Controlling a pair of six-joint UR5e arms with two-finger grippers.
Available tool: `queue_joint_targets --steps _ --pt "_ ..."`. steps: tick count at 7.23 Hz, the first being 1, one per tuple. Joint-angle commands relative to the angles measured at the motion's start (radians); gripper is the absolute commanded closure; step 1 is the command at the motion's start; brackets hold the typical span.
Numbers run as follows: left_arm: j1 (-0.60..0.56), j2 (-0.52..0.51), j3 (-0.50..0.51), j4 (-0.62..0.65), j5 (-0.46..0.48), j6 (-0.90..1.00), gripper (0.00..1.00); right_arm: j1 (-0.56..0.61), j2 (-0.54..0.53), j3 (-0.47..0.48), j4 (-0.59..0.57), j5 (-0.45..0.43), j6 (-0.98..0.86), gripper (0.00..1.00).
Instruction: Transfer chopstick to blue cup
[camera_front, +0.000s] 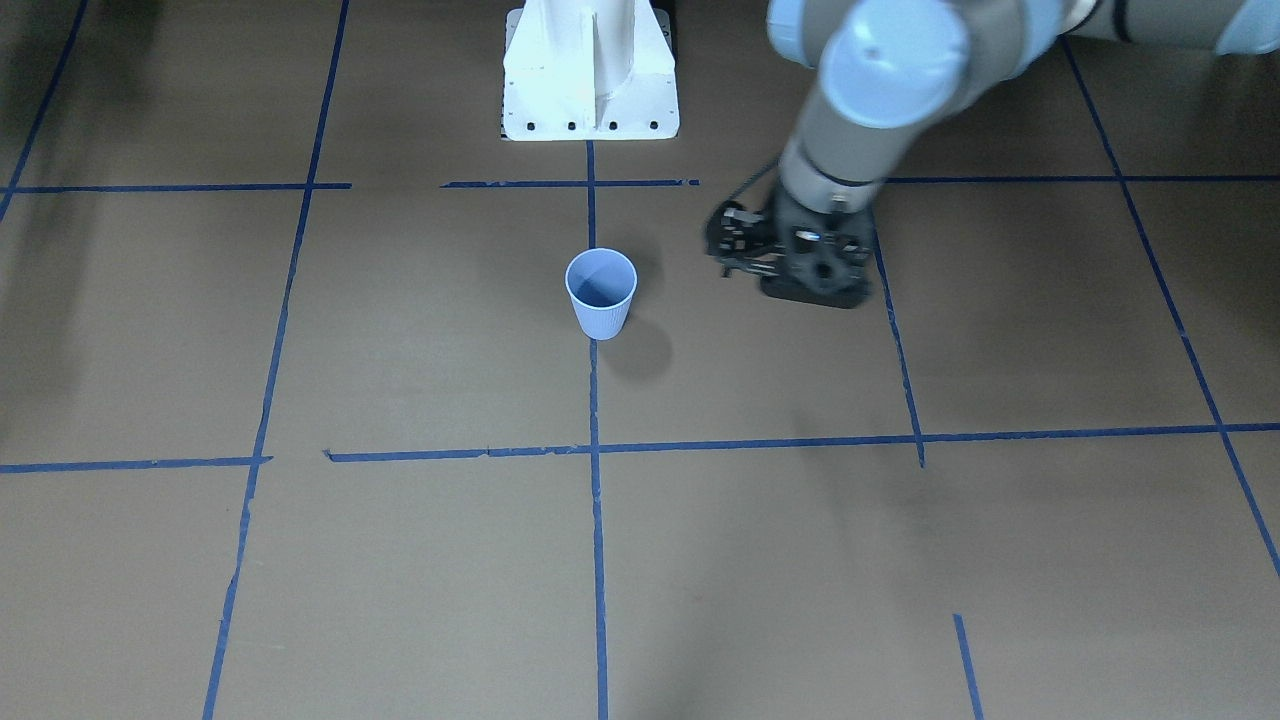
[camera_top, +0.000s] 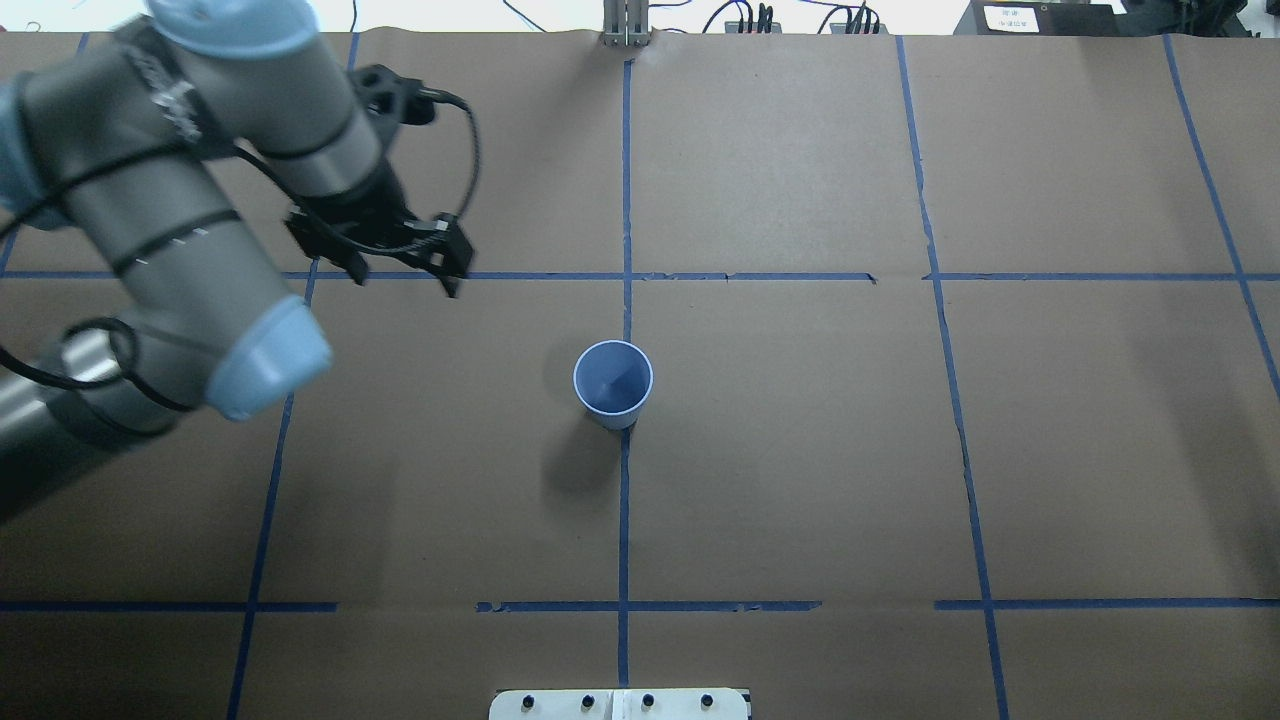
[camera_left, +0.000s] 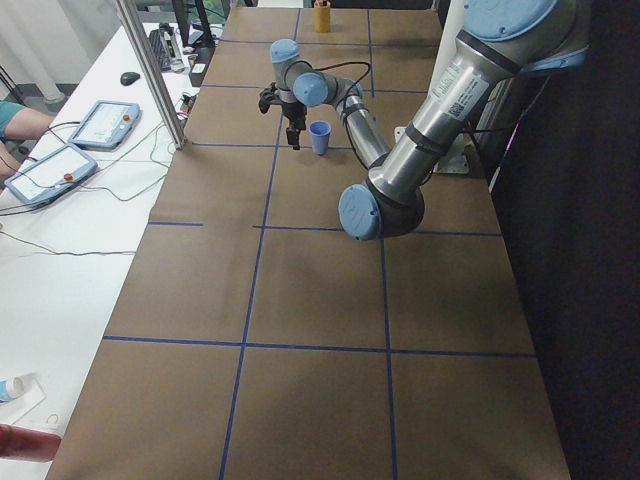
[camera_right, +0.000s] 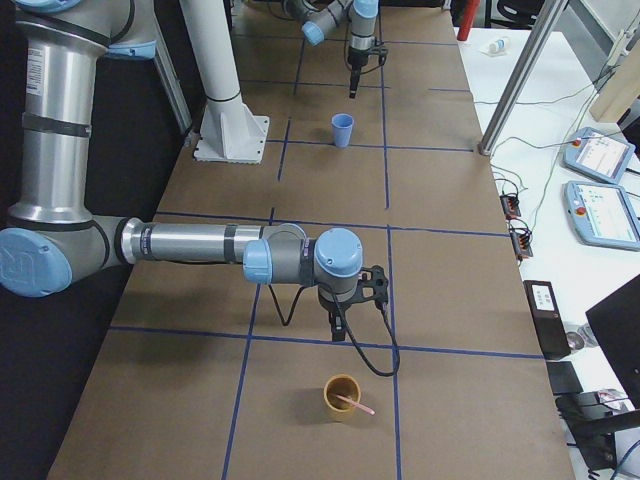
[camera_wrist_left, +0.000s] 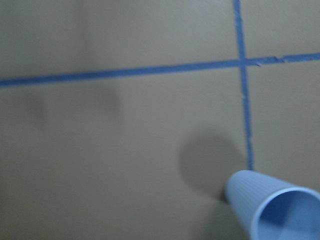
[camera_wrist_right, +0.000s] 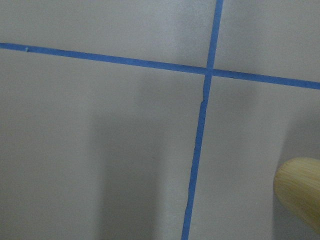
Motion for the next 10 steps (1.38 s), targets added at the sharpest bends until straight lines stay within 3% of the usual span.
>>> queue_joint_targets --steps 1,3,5,7,8,10 --pt "-0.216 0.183 -0.024 0.019 -0.046 0.363 0.00 -0.027 0.001 0.031 0.063 -0.009 0.159 0.00" --pt "-0.448 0.368 -0.008 0.019 -0.061 0.665 0.00 -0.027 -0.010 0.025 0.086 -0.063 0.147 0.00" --pt "-0.579 0.565 0.002 0.005 -0.130 0.846 0.00 -0.025 -0.035 0.020 0.088 -0.072 0.100 0.00" --pt "-0.653 0.689 0.014 -0.065 -0.120 0.851 0.00 -0.024 -0.077 0.023 0.091 -0.117 0.072 0.00" --pt "-0.670 0.729 0.040 -0.161 -0.114 0.843 0.00 -0.022 -0.100 0.023 0.100 -0.126 0.064 0.00" --pt "-0.713 0.759 0.065 -0.190 -0.117 0.839 0.00 0.005 -0.146 0.017 0.181 -0.154 0.087 0.00"
